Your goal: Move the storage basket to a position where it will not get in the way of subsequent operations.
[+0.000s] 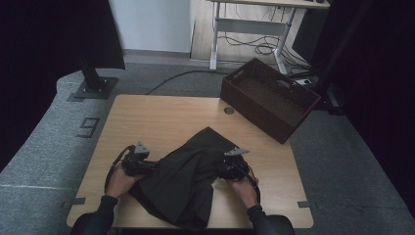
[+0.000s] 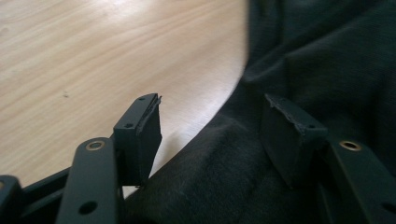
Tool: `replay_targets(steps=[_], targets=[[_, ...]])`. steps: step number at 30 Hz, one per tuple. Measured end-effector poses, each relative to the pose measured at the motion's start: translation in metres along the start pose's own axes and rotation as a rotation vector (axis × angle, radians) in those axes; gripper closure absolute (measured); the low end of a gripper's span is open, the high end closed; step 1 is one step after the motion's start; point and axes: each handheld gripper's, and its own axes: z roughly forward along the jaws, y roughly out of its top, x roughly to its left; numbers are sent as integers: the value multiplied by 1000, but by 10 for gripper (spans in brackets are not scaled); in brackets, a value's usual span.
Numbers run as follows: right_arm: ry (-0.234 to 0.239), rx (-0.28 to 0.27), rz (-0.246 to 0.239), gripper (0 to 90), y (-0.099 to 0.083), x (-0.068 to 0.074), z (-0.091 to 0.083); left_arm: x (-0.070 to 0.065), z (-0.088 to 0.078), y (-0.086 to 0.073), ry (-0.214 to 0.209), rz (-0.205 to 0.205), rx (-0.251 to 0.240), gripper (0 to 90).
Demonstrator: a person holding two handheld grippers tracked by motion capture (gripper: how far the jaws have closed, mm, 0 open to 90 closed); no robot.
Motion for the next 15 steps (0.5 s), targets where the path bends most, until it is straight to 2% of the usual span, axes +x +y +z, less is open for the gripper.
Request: replay_targets(steps=[5, 8, 9, 12, 15], targets=[[-39, 10, 5, 339, 18, -18, 14, -26, -2, -1, -25, 25, 8, 412], [-67, 8, -9, 337, 23, -24, 8, -35, -6, 2, -55, 62, 12, 377], [-59, -1, -6, 330, 23, -24, 4, -35, -9, 5, -53, 71, 8, 349], [-7, -22, -15, 301, 18, -18, -17, -29, -21, 18, 2, 81, -44, 248], [38, -23, -31, 288, 7, -9, -34, -21, -27, 30, 27, 62, -85, 227]])
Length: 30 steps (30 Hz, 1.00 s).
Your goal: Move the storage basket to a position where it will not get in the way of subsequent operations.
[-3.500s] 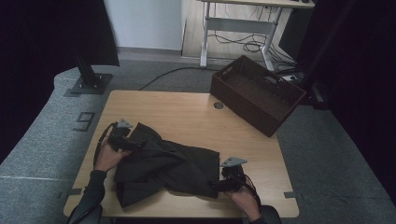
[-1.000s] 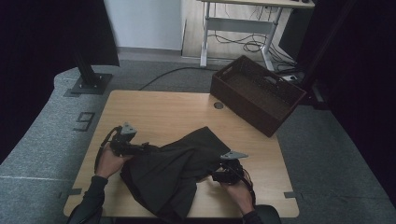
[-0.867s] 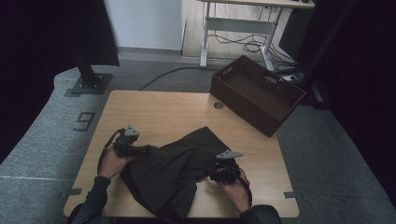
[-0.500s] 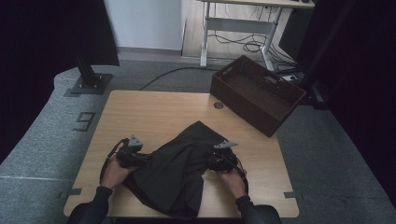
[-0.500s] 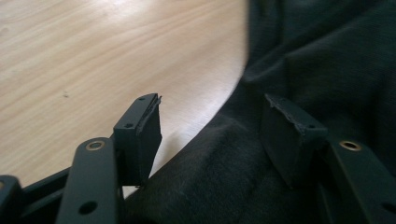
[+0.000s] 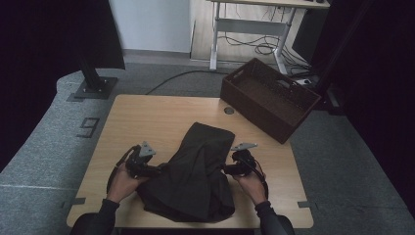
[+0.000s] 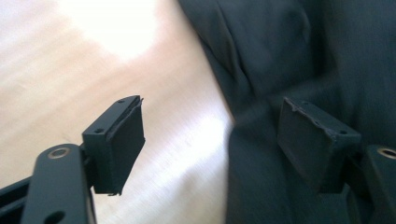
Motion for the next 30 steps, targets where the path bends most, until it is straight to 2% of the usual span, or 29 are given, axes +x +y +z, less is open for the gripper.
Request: replay_targets(steps=[3, 5, 8, 10, 14, 16, 17, 19, 20, 22, 30], targets=[[53, -20, -4, 288, -9, 11, -13, 6, 13, 10, -8, -5, 1, 228], [81, -24, -10, 288, -11, 19, -18, 6, 25, 14, -19, 7, 25, 228], [105, -6, -49, 306, -14, 31, -17, 2, 48, 19, -41, 36, 70, 229], [101, 24, -64, 355, -17, 36, -13, -1, 58, 22, -58, 37, 82, 233], [82, 97, -90, 504, -28, 39, 1, -6, 72, 21, -66, 20, 99, 244], [47, 125, -117, 550, -33, 39, 6, -7, 74, 18, -56, 21, 113, 269], [52, 105, -112, 569, -35, 39, 6, -8, 75, 17, -42, 25, 125, 289], [47, 112, -120, 589, -35, 37, 5, -10, 78, 14, 17, 62, 179, 331], [46, 116, -127, 589, -34, 37, 5, -9, 78, 12, 21, 63, 178, 333], [48, 115, -129, 600, -33, 35, 6, -7, 77, 9, 14, 33, 173, 359], [7, 115, -109, 631, -25, 16, 10, -13, 68, 0, 13, 21, 165, 399]])
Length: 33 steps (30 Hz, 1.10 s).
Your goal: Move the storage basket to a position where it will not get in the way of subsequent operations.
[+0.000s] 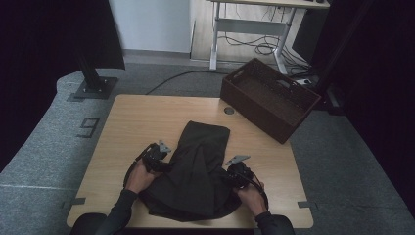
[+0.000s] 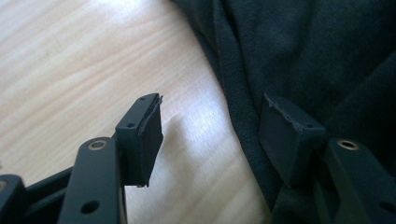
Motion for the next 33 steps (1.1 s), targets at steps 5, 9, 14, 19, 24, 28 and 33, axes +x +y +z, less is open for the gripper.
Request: replay_targets(steps=[5, 9, 14, 19, 24, 28, 33], targets=[[-28, 4, 42, 624, 3, -24, 2, -9, -3, -4, -37, -8, 0, 413], [-33, -24, 97, 608, 1, -45, 4, -13, -2, -4, -87, -21, -9, 394], [-24, -17, 101, 498, -1, -49, 2, -4, -1, -9, -137, -56, -47, 298], [16, -21, 126, 385, -8, -53, -5, 12, -18, -27, -161, -125, -128, 243], [18, -40, 132, 306, -6, -55, -18, 31, -38, -51, -81, -187, -134, 233], [35, -85, 139, 289, 4, -51, -29, 41, -44, -70, -11, -196, -98, 206], [60, -111, 92, 296, 19, -39, -32, 46, -48, -86, 11, -208, -88, 187]])
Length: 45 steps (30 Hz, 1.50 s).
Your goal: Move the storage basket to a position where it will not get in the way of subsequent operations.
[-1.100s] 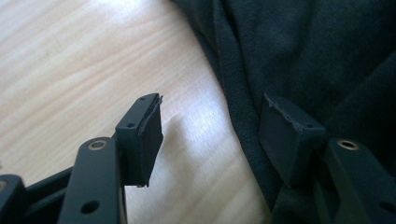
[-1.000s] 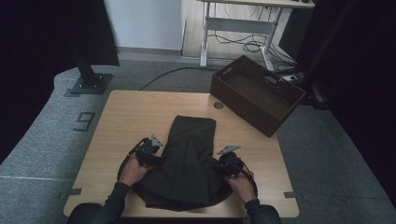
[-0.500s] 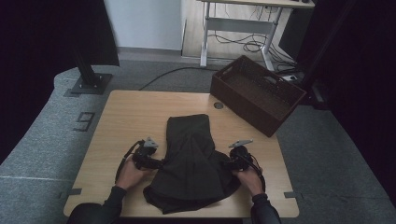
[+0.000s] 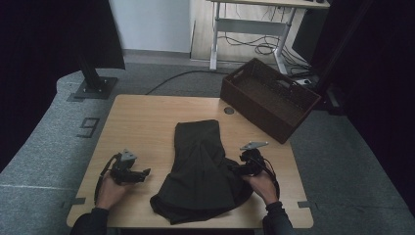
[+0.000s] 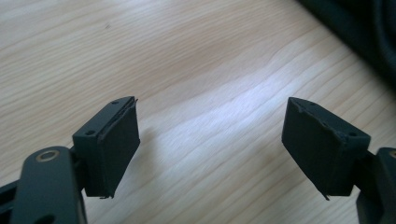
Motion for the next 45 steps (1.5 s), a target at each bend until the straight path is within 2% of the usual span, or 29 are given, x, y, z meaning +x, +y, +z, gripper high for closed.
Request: replay_targets(steps=[4, 7, 13, 18, 22, 28, 31, 34, 39, 45], targets=[[27, -13, -14, 296, 9, 7, 2, 7, -2, -5, 3, -23, 5, 161], [47, -21, -16, 269, 17, 12, 3, 10, 0, -8, 12, -24, 29, 147], [53, -54, -54, 249, 36, 25, 2, 15, 0, -12, 17, -28, 37, 125], [76, -70, -103, 234, 56, 46, 10, 19, 0, -15, 20, -28, 32, 78], [107, -71, -137, 233, 72, 66, 20, 21, 2, -17, 23, -33, 29, 0], [147, -43, -182, 222, 92, 99, 40, 21, 2, -18, 21, -30, 18, 0], [186, -26, -191, 182, 99, 113, 52, 21, 3, -18, 22, -31, 15, 0], [204, -5, -201, 170, 104, 124, 63, 21, 3, -18, 23, -30, 12, 0], [194, 9, -213, 222, 105, 132, 82, 21, 3, -17, 23, -30, 13, 0], [151, 36, -200, 334, 93, 123, 106, 21, 4, -17, 24, -31, 12, 0]])
